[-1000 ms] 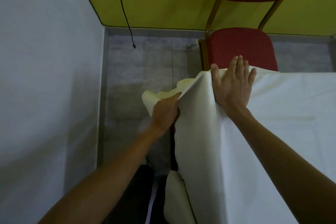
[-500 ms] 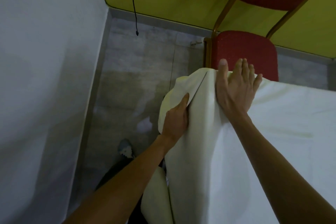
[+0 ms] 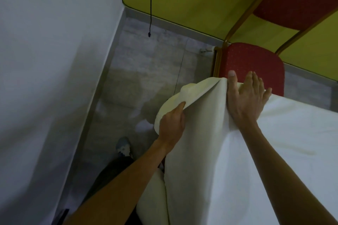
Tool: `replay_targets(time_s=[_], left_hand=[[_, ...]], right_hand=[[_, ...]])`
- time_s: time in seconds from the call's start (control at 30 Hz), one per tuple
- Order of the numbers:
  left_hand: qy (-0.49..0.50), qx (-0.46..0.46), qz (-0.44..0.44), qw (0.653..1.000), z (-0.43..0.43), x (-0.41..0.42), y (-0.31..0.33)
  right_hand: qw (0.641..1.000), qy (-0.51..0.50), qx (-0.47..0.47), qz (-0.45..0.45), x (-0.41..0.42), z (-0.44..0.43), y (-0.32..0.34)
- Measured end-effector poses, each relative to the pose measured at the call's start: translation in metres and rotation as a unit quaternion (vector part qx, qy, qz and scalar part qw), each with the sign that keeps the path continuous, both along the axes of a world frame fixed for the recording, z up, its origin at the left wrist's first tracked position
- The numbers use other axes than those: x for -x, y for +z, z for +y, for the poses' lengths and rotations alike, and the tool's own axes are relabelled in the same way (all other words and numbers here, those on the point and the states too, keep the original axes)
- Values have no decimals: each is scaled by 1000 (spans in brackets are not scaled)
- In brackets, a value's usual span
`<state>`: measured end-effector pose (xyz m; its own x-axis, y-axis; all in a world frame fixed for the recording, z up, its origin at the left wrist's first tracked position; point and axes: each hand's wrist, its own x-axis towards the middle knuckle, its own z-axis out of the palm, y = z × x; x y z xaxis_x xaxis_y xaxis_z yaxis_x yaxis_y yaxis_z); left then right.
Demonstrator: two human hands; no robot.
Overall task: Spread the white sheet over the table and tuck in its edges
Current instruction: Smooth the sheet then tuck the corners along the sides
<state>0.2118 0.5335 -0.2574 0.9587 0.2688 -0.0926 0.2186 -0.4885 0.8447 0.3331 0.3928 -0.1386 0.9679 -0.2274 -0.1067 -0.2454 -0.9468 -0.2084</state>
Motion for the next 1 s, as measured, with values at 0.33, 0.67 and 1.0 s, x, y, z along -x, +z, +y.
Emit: replay_targets(time_s=[0.33,0.67,1.0], left_hand=[[-99,178,278,939,-27,35,-18],[11,255,244,936,-2,13,2],[-64,348,71,933,-36,-103,62]], right_hand=[[1000,14,3,5,-1,-2,-1],[1000,22,-1,-13,0,-1,-1],[999,23,6,-36,2,1,-3]])
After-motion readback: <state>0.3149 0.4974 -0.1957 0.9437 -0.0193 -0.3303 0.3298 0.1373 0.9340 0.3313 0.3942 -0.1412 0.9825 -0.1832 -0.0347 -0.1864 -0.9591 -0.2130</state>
